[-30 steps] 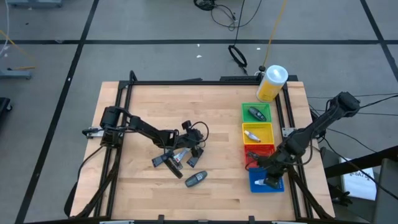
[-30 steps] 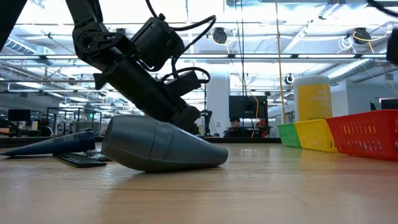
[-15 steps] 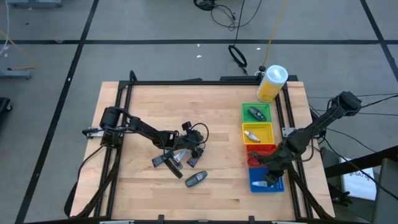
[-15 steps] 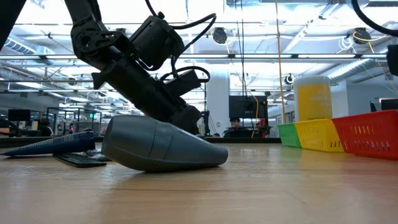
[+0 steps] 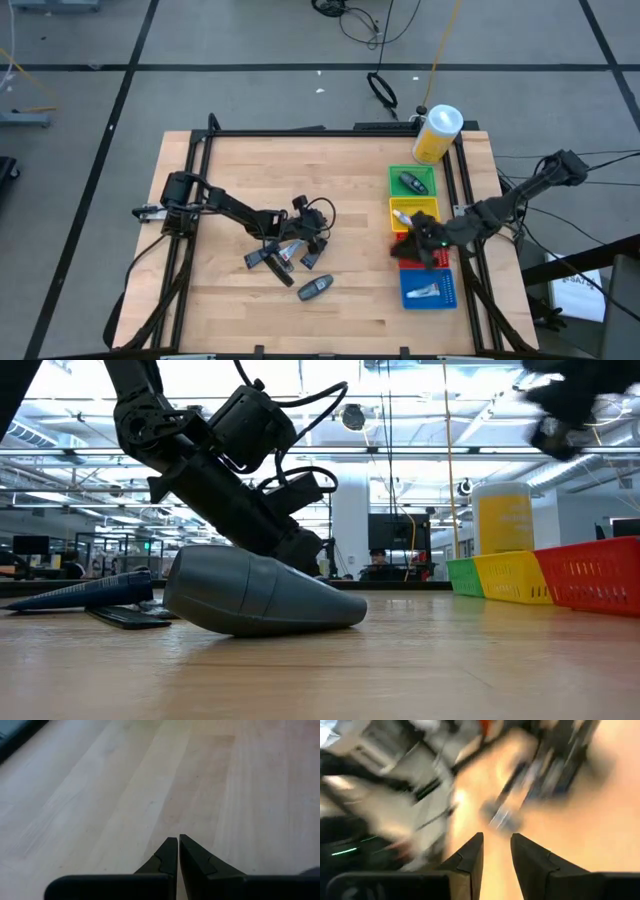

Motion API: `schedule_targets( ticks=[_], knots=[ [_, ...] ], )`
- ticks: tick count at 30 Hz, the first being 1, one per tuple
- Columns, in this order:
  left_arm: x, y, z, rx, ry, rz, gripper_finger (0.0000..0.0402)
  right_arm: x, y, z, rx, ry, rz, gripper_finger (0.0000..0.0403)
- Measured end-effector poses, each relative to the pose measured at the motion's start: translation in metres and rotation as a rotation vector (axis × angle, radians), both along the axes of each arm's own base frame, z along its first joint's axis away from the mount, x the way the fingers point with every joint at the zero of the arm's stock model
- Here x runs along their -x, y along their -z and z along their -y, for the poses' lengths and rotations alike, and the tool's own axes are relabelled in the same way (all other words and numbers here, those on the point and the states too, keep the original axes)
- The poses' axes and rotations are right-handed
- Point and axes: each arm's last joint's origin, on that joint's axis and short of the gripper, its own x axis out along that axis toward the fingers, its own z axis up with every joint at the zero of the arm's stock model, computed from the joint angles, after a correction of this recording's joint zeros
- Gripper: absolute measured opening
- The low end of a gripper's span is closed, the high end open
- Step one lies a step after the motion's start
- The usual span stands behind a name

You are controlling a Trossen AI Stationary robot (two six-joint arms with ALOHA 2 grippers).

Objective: Pick & Place Travel size toiletries
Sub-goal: Put the white toothpaste into the yellow basket

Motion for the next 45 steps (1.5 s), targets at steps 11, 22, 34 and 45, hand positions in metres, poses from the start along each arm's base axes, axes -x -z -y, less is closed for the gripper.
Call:
schedule_targets(
  ticks=[11,22,34,45],
  knots=[
    [0.014,-0.059,-0.015,-0.180,-0.168,0.050,0.0021,-0.056,0.020,0.049,0.680,0.244,0.010,0.0095],
    [0.045,-0.098,-0.057,-0.141,-0.328,-0.014,0.0021,-0.069,0.051,0.067,0.711,-0.027,-0.146,0.0150],
    [0.012,-0.056,-0.062,-0.137,-0.300,0.079,0.0021,-0.009,0.006,-0.002,0.082,-0.321,-0.479,0.0185],
    [-0.006,-0.037,-0.061,-0.147,-0.168,0.177,0.0021,0.012,0.039,-0.051,0.120,-0.412,-0.778,0.0185]
  ],
)
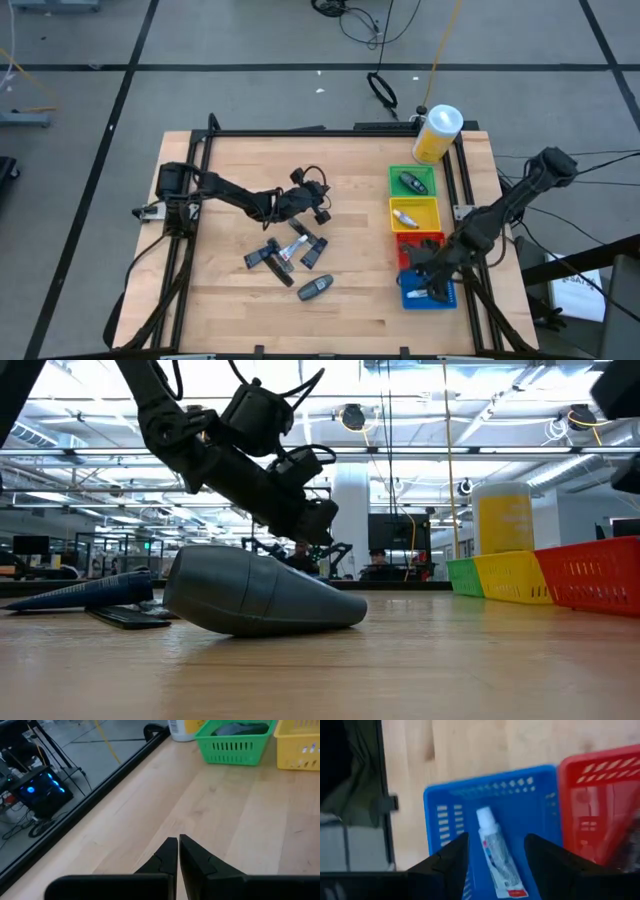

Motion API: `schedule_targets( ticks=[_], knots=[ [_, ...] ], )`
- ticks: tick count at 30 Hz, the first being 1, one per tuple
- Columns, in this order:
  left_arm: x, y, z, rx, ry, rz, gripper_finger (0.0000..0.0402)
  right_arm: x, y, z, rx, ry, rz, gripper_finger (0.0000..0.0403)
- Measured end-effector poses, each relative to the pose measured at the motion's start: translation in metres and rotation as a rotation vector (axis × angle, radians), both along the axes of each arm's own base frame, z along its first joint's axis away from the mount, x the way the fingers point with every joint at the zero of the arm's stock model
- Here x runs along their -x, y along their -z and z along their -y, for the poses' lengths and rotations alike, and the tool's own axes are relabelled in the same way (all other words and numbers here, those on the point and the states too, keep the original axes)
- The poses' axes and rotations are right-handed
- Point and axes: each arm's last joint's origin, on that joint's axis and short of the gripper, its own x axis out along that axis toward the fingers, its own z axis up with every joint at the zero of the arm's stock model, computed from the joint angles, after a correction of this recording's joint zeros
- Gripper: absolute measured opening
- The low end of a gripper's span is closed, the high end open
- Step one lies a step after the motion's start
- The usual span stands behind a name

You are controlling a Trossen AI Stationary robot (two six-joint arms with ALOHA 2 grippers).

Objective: Pick & Place Travel size toiletries
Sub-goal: Put the white toothpaste into the yellow basket

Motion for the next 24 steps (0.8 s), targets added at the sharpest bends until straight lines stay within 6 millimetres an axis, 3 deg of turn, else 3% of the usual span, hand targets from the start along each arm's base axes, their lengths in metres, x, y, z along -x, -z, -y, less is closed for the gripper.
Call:
schedule_targets(
  ticks=[11,24],
  knots=[
    [0.000,-0.001,0.000,0.008,-0.005,0.014,0.0021,0.005,0.022,-0.022,0.122,-0.300,-0.011,0.0185],
    [0.000,-0.001,0.000,0.011,-0.006,0.013,0.0021,-0.009,0.043,-0.034,0.207,-0.405,0.050,0.0165]
  ],
)
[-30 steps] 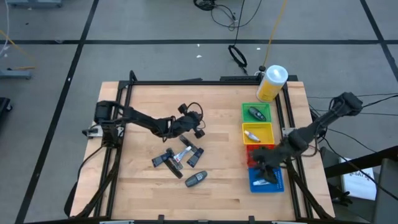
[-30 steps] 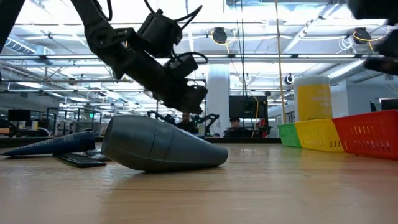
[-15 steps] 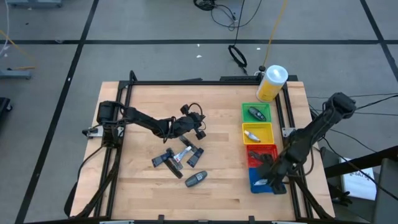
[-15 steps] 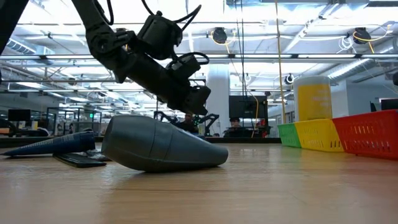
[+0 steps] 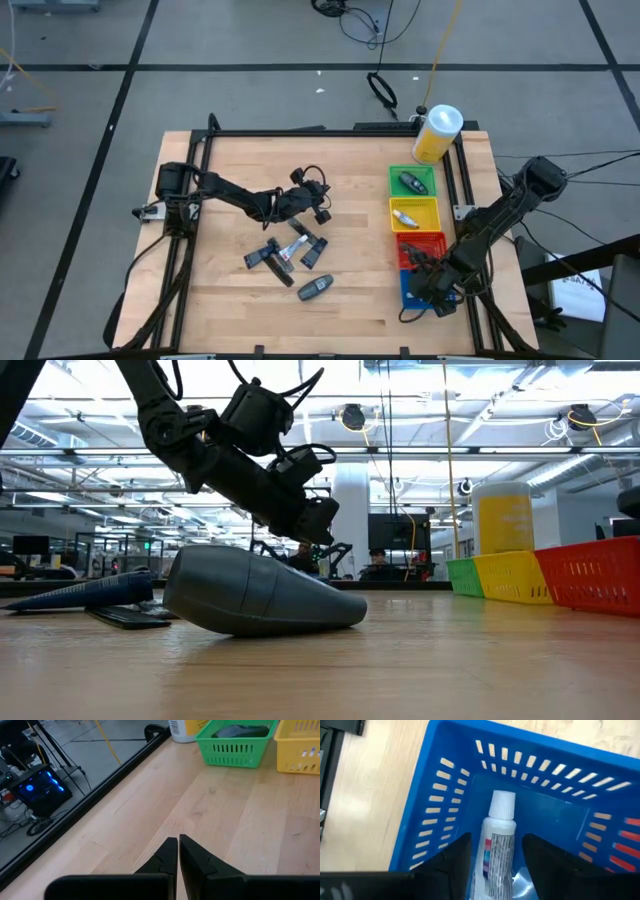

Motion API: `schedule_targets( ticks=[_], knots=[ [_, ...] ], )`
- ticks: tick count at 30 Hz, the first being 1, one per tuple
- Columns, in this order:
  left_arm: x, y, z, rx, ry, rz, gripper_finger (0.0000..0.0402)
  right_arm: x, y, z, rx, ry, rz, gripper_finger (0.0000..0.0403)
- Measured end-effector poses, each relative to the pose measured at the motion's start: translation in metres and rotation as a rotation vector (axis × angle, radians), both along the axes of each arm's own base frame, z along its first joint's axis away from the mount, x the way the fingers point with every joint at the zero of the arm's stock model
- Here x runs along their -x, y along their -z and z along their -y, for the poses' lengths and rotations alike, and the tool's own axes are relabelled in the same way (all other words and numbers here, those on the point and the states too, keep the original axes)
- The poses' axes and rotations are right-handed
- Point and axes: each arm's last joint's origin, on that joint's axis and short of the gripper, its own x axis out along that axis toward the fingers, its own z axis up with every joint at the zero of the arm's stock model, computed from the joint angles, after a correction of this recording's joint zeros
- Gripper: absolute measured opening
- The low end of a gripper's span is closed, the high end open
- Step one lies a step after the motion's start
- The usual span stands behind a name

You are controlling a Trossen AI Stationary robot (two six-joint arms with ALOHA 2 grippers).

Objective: Pick & Place Travel size toiletries
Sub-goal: Put the white toothpaste into the yellow basket

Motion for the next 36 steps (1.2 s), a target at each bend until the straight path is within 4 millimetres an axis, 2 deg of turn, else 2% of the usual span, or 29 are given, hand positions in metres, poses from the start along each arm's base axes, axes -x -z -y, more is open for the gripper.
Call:
schedule_targets(
  ticks=[7,14,17,21,25,29,33,36],
  knots=[
    [0.000,0.000,0.000,0.001,0.000,-0.005,0.0021,-0.001,0.007,-0.001,0.041,-0.042,-0.016,0.0131],
    [0.000,0.001,0.001,0.019,0.039,-0.005,0.0021,0.004,0.002,0.001,-0.022,-0.009,-0.087,0.0040],
    [0.000,0.001,0.001,0.019,0.039,-0.005,0.0021,0.005,-0.006,0.002,-0.106,0.046,-0.124,0.0014],
    [0.000,0.001,0.001,0.022,0.038,-0.002,0.0021,0.004,-0.032,0.011,-0.249,0.168,-0.117,0.0012],
    [0.000,0.001,0.001,0.024,0.038,-0.001,0.0021,0.002,-0.064,0.036,-0.302,0.315,0.083,0.0021],
    [0.000,0.001,0.001,0.025,0.038,-0.001,0.0021,0.006,-0.082,0.075,-0.140,0.466,0.319,0.0020],
    [0.000,0.001,0.001,0.022,0.040,-0.003,0.0021,0.010,-0.078,0.120,0.120,0.647,0.300,0.0019],
    [0.000,0.001,0.001,0.022,0.040,-0.003,0.0021,0.006,-0.068,0.145,0.234,0.642,0.206,0.0023]
  ],
)
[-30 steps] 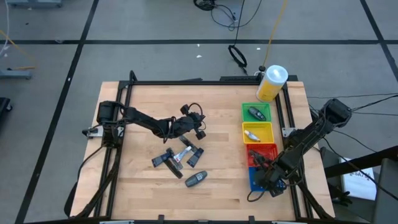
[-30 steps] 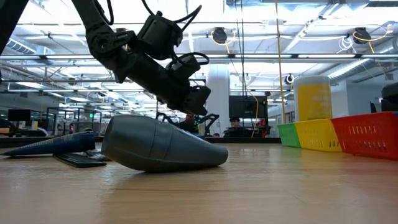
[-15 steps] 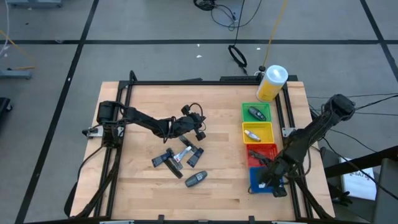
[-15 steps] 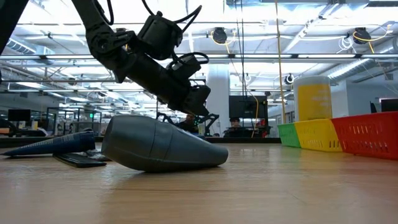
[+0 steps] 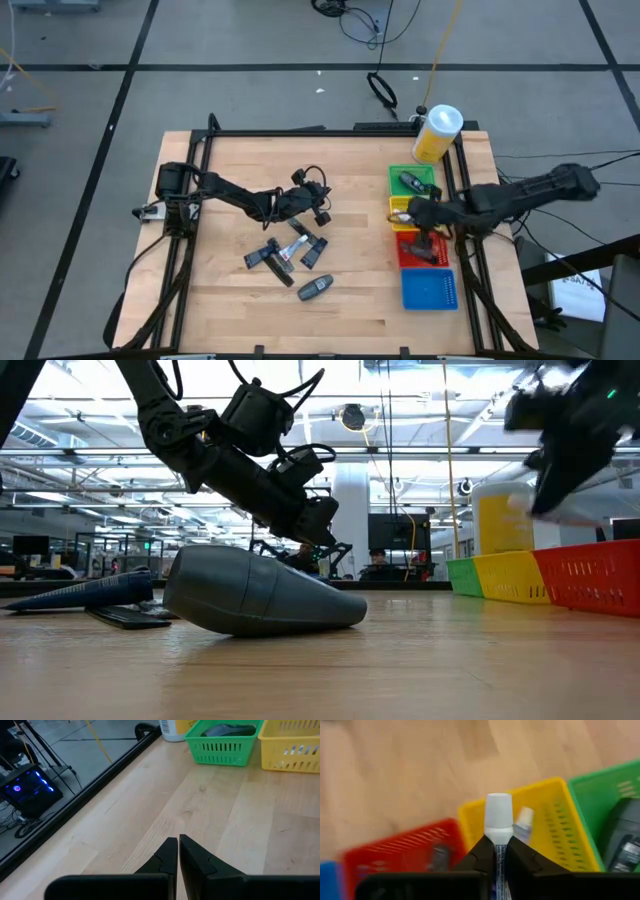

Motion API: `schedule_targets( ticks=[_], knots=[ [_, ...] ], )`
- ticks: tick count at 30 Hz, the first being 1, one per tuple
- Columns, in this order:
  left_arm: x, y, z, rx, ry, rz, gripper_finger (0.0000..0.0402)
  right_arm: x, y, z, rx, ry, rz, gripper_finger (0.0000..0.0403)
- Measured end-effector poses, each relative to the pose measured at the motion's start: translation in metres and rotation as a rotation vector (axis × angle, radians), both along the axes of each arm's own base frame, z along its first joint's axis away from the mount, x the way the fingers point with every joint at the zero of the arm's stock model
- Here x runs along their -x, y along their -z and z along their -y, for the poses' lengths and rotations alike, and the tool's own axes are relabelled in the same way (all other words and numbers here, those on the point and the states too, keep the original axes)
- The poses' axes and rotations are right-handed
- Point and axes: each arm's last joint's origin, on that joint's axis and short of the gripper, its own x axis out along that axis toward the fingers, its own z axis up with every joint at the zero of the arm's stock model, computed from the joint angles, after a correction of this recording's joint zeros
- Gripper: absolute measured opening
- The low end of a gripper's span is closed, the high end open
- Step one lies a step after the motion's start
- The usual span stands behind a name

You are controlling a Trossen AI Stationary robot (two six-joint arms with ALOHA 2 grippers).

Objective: Pick & Place Travel size toiletries
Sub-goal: Put the white toothpaste into the yellow basket, then put the gray deodorant into the green basket

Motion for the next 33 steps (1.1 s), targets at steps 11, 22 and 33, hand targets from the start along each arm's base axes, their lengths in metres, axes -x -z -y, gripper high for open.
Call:
schedule_targets(
  ticks=[11,22,33],
  knots=[
    [0.000,0.000,0.002,-0.003,0.007,-0.002,0.0021,-0.024,0.040,0.047,-0.081,0.134,-0.252,0.0063],
    [0.006,-0.018,0.028,-0.054,0.059,-0.054,0.0021,-0.026,0.022,0.050,-0.054,0.229,-0.047,0.0171],
    [0.069,-0.072,0.049,-0.055,-0.034,-0.308,0.0021,-0.067,0.014,0.016,0.050,-0.139,0.980,0.0151]
  ],
)
